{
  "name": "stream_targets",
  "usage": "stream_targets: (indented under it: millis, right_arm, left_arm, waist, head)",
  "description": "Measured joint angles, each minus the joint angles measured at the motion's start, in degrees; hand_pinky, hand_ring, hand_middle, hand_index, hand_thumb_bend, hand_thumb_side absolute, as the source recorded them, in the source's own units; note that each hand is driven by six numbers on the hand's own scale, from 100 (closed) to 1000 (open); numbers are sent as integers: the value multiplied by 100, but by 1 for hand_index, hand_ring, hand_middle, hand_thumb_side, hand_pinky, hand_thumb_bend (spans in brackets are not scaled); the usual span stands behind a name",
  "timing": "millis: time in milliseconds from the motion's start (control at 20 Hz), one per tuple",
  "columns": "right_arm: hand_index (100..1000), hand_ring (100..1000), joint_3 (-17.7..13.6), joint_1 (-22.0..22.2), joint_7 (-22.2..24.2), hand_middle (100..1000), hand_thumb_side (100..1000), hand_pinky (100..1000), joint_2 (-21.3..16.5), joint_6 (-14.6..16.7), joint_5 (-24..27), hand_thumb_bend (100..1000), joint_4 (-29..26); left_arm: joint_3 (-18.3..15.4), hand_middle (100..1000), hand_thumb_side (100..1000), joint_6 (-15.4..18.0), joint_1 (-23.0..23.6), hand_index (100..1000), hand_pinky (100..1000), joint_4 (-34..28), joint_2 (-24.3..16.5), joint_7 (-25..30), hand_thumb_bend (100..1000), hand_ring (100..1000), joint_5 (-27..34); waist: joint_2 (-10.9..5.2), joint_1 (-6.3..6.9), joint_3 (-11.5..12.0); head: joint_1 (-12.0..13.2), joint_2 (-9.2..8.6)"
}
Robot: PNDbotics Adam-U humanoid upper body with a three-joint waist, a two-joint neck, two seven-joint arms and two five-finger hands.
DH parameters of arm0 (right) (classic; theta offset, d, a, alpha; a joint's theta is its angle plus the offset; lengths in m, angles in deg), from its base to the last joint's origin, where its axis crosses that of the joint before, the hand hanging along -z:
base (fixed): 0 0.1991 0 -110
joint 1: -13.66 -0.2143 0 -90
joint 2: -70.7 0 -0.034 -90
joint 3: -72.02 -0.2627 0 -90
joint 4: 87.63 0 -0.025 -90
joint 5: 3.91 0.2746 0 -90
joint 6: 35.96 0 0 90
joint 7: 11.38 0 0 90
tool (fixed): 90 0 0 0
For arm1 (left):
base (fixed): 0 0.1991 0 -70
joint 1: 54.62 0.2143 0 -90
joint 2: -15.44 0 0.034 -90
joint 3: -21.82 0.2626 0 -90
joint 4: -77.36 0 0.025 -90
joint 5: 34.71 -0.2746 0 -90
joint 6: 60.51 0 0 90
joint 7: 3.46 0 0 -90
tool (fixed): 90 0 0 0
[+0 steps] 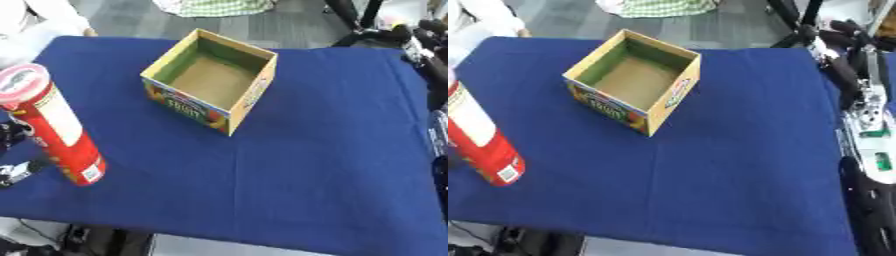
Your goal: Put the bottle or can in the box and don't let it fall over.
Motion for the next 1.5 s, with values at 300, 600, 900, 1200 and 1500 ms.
stream_targets:
  millis: [300, 600, 900, 1200, 1500]
  right_arm:
    - [790, 949, 2, -1, 3, 1000, 433, 730, 0, -1, 0, 706, 0]
    - [790, 949, 19, -2, 7, 1000, 432, 730, 11, -2, 0, 706, 0]
    - [790, 949, 33, -3, 12, 1000, 432, 730, 40, -4, 0, 706, 0]
    - [791, 949, 34, -3, 20, 1000, 432, 730, 42, -10, 5, 706, 0]
    - [791, 950, 35, -3, 31, 1000, 431, 730, 43, -6, 8, 706, 0]
  left_arm:
    - [8, 847, 466, -30, -177, 895, 1000, 106, -1, -13, 803, 1000, -45]
    - [54, 845, 468, -65, -329, 893, 1000, 203, -1, -4, 807, 1000, -32]
    - [115, 843, 470, -101, -473, 891, 1000, 277, 4, 74, 805, 1000, -16]
    - [149, 843, 470, -113, -570, 894, 1000, 346, 9, 113, 809, 1000, -19]
    - [219, 840, 466, -110, -678, 891, 1000, 464, 12, 151, 809, 1000, -48]
  waist:
    - [7, 0, -10]
    - [8, 0, -14]
    - [10, 0, -16]
    - [11, 0, -16]
    - [11, -1, -18]
  head:
    - [7, 0]
    - [29, 0]
    - [159, 0]
    - [234, 0]
    - [244, 0]
